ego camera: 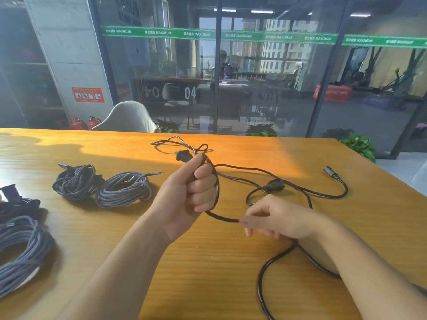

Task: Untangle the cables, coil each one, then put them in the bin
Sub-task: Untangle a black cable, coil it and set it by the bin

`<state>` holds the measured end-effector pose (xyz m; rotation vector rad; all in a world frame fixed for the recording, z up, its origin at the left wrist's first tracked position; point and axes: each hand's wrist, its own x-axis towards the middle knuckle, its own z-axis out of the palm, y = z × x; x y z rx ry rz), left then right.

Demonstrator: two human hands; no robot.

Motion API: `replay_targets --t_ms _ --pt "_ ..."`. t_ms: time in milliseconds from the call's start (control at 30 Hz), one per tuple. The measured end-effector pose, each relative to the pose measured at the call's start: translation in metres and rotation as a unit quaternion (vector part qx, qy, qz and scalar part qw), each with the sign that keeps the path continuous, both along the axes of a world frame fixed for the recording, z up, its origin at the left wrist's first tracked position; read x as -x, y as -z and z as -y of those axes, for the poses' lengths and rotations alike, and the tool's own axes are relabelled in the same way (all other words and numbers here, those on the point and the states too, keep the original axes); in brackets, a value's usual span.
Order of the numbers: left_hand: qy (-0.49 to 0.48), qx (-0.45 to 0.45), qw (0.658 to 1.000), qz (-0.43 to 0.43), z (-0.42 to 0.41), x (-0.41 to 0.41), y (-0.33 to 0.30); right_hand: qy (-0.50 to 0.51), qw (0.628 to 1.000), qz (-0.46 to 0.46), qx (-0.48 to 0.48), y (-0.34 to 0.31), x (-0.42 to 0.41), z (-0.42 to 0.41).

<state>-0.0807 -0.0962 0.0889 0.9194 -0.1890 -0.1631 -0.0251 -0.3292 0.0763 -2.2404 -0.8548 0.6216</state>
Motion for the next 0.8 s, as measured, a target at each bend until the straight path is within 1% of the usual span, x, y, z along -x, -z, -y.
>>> replay_targets --t_ms 67,133,233,300,367,433,467,500,533,600,633,667,700,800 --pt "0.000 0.005 1.000 0.003 -0.003 0.001 -0.002 0.026 0.999 -0.014 -0.027 -0.004 -0.010 0.019" --pt "0.003 0.016 1.000 0.011 -0.005 0.002 -0.004 0.028 0.996 -0.065 -0.046 -0.008 -0.018 0.040" --pt "0.010 0.020 1.000 0.015 -0.006 0.002 -0.004 0.006 0.991 -0.131 -0.003 -0.014 -0.022 0.059" --pt "0.027 0.011 0.999 0.022 -0.005 0.003 -0.003 0.022 0.990 -0.130 0.047 -0.016 -0.022 0.059" --pt "0.065 -0.012 0.997 0.029 -0.001 0.004 -0.001 0.065 0.990 -0.082 0.097 -0.015 -0.021 0.051" --pt "0.112 -0.047 0.992 0.028 0.005 0.005 0.002 0.128 0.982 0.012 0.142 -0.009 -0.019 0.039" --pt "0.135 -0.065 0.988 0.025 0.009 0.005 0.003 0.164 0.970 0.078 0.163 -0.006 -0.018 0.034" --pt "0.155 -0.084 0.984 0.024 0.013 0.006 0.005 0.203 0.949 0.157 0.181 -0.005 -0.017 0.028" --pt "0.169 -0.103 0.980 0.025 0.017 0.006 0.006 0.242 0.920 0.244 0.190 -0.005 -0.016 0.023" --pt "0.178 -0.152 0.972 0.031 0.022 0.006 0.007 0.301 0.856 0.391 0.154 -0.005 -0.015 0.013" --pt "0.174 -0.182 0.967 0.034 0.024 0.006 0.008 0.316 0.837 0.432 0.112 -0.004 -0.014 0.008" --pt "0.164 -0.215 0.962 0.036 0.026 0.006 0.009 0.321 0.831 0.451 0.059 -0.003 -0.011 0.003" --pt "0.152 -0.248 0.956 0.037 0.028 0.005 0.011 0.321 0.834 0.448 0.003 0.000 -0.010 -0.001" --pt "0.116 -0.327 0.937 0.047 0.032 0.005 0.016 0.300 0.862 0.380 -0.148 0.005 -0.007 -0.008"
